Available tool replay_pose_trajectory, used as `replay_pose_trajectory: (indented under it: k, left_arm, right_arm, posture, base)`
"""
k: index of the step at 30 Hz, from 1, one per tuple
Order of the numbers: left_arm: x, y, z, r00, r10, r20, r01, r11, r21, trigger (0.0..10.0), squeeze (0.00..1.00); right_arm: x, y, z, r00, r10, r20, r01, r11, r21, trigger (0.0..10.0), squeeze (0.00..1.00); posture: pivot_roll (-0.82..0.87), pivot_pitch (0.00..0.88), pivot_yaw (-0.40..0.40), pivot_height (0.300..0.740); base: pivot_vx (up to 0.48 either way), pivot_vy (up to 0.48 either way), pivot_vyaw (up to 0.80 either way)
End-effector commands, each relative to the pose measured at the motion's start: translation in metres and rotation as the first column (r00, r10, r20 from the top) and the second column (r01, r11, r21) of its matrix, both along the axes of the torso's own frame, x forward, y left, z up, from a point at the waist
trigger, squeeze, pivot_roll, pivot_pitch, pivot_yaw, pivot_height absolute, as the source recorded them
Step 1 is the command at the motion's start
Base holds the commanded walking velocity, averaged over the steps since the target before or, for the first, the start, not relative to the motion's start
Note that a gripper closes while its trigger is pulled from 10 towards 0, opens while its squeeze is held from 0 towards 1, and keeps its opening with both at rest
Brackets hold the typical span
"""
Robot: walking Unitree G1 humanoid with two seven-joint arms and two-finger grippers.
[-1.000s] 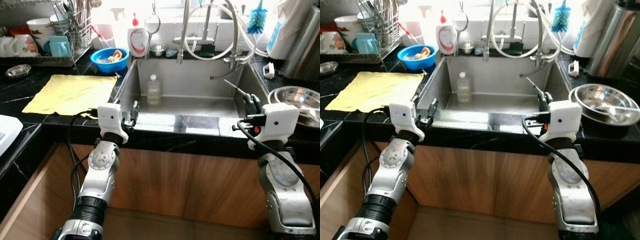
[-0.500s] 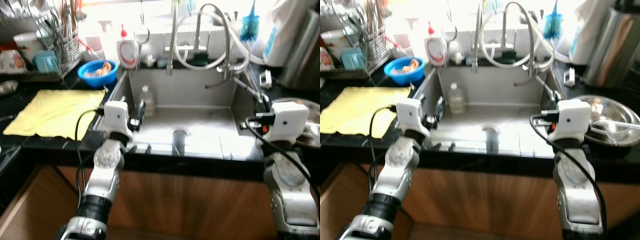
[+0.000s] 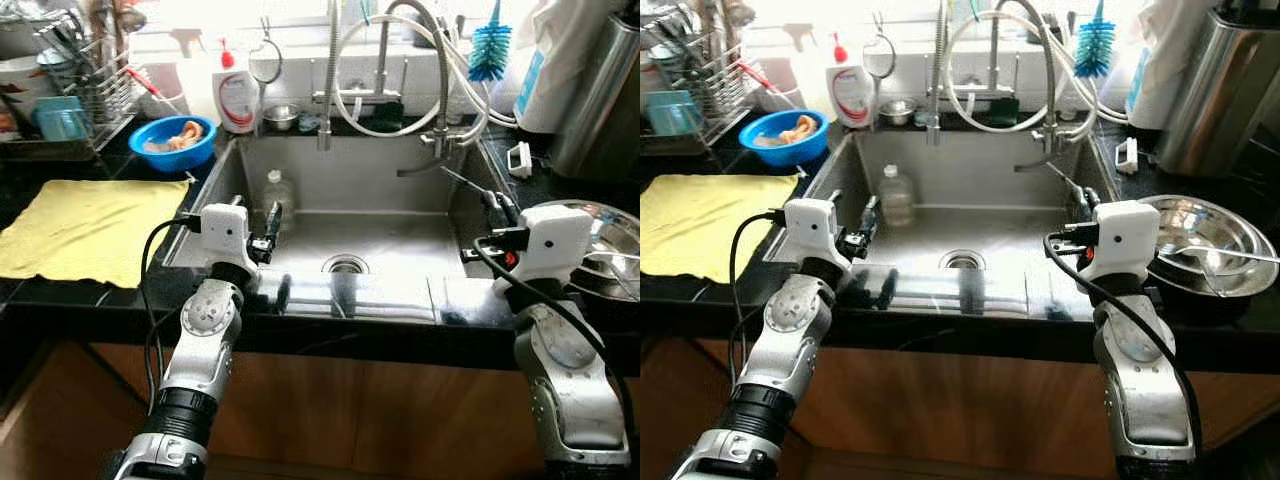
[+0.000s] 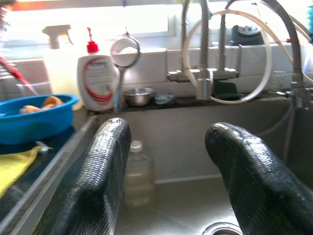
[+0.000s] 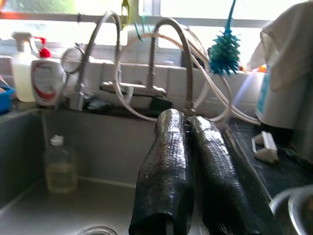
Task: Kitchen organization
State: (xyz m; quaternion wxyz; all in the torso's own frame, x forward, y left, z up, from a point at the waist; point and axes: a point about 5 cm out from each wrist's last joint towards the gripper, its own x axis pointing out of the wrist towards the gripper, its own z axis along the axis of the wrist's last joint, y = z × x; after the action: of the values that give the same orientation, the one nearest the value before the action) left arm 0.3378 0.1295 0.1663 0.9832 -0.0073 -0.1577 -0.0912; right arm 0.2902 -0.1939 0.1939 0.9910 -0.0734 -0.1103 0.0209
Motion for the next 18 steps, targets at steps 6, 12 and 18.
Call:
replay_pose_trajectory:
  k: [6,12,18]
  left_arm:
    - [0.001,0.003,0.0,1.0,0.004,-0.002,-0.004,1.0,0.022,10.0,0.0]
    - [0.001,0.001,-0.001,1.0,-0.003,-0.008,0.003,1.0,0.026,10.0,0.0]
    - [0.0,0.001,-0.003,1.0,-0.008,-0.012,0.009,0.999,0.034,10.0,0.0]
  right_arm:
    - [0.008,0.003,0.001,0.995,0.078,-0.064,-0.079,0.997,-0.015,10.0,0.0]
    - [0.02,-0.002,-0.012,0.981,0.062,-0.184,-0.064,0.998,-0.007,10.0,0.0]
    - [0.023,0.001,-0.018,0.967,0.082,-0.242,-0.076,0.997,0.033,10.0,0.0]
  posture:
    - [-0.08,0.0,0.058,0.74]
    - [-0.08,0.0,0.057,0.74]
    - [-0.07,0.0,0.054,0.74]
  base:
    - [0.0,0.0,0.0]
    - [0.0,0.0,0.0]
    - [0.0,0.0,0.0]
